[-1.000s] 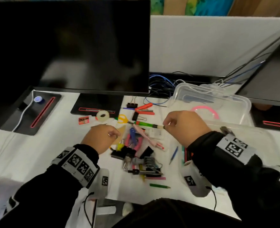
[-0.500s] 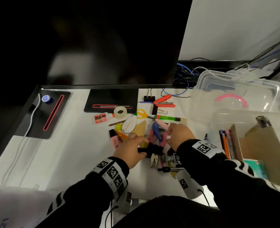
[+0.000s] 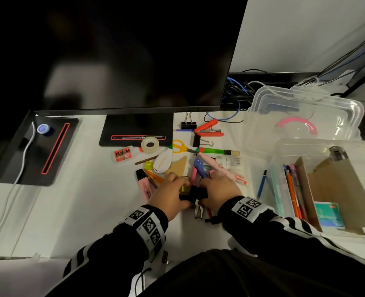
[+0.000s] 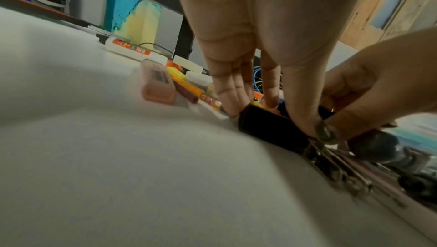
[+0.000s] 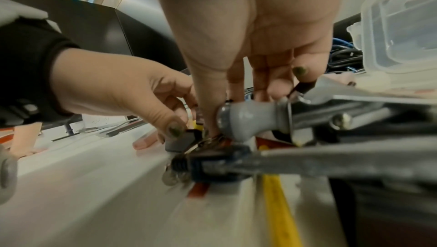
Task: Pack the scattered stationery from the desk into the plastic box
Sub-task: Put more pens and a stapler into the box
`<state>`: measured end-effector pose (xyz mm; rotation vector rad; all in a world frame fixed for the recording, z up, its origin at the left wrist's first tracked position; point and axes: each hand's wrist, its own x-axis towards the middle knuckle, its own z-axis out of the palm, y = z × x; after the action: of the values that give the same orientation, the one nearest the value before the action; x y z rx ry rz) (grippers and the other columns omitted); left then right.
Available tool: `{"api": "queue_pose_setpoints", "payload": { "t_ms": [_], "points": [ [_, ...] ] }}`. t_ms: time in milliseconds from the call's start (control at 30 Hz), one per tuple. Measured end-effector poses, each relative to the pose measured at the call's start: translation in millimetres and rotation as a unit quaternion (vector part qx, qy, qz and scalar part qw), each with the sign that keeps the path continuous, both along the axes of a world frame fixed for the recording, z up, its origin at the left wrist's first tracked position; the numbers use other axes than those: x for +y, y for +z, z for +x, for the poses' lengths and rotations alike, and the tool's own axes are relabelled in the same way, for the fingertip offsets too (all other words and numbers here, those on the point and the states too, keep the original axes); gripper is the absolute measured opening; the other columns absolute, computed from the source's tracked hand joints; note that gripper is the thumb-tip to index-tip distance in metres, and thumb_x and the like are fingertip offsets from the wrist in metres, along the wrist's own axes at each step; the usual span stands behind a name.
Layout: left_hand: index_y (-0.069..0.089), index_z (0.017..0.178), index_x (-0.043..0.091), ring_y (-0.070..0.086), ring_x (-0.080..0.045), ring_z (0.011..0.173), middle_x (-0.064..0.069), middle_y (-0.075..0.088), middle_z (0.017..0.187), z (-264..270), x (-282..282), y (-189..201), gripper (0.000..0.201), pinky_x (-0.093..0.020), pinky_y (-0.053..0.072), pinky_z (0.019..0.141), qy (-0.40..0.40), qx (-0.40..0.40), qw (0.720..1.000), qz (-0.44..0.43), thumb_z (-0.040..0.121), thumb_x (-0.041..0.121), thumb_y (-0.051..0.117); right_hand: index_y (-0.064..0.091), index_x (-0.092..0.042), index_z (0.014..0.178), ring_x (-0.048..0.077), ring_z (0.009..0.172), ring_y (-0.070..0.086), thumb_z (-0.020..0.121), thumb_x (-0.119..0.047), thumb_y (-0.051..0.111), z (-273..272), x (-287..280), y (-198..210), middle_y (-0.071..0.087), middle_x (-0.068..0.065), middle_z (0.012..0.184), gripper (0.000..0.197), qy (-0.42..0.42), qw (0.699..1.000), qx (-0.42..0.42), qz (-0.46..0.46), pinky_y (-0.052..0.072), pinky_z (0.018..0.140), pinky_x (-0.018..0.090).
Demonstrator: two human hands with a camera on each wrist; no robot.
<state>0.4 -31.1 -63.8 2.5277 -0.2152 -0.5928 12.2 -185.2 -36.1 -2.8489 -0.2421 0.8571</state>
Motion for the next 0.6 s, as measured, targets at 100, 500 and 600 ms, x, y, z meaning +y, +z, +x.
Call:
{"api": "queue_pose_setpoints", "payload": {
  "t_ms": [100,500,600],
  "points": [
    [0.053,0.120,0.021,0.048,-0.015,0.099,0.003,0.039,0.117,-4.0,2.0,-3.7,0.046,-0.020,0.039,0.086,-0.023,-0.006,1.000,0.008,0.077,0.021,0.071,0.052,-0.024,0.122,0.026,0.113,0.051,0.082,-0.034,0.062,1.1,-2.9,-0.8,0.047,0.005,0.122,0.043,-0.002,1.000,-0.004,0.003,0.044,0.090,0.035],
    [0.036,0.136,0.033,0.044,-0.017,0.115,0.005,0.034,0.129,0.8,3.3,2.4,0.067,-0.033,0.046,0.094,-0.037,-0.033,0.999,0.019,0.078,0.023,0.068,0.050,-0.011,0.125,0.030,0.109,0.055,0.091,-0.018,0.050,39.0,-8.5,20.6,0.049,0.013,0.120,0.034,-0.100,0.995,-0.025,0.006,0.048,0.092,0.039],
    [0.039,0.135,0.035,0.037,-0.018,0.120,0.003,0.034,0.128,3.9,-0.8,2.7,0.063,-0.035,0.042,0.099,-0.063,-0.034,0.997,0.030,0.079,0.028,0.066,0.047,-0.015,0.128,0.028,0.112,0.052,0.085,-0.006,0.056,53.1,-17.2,23.9,0.044,0.010,0.124,0.044,-0.140,0.989,-0.047,-0.003,0.048,0.094,0.039]
  ]
}}
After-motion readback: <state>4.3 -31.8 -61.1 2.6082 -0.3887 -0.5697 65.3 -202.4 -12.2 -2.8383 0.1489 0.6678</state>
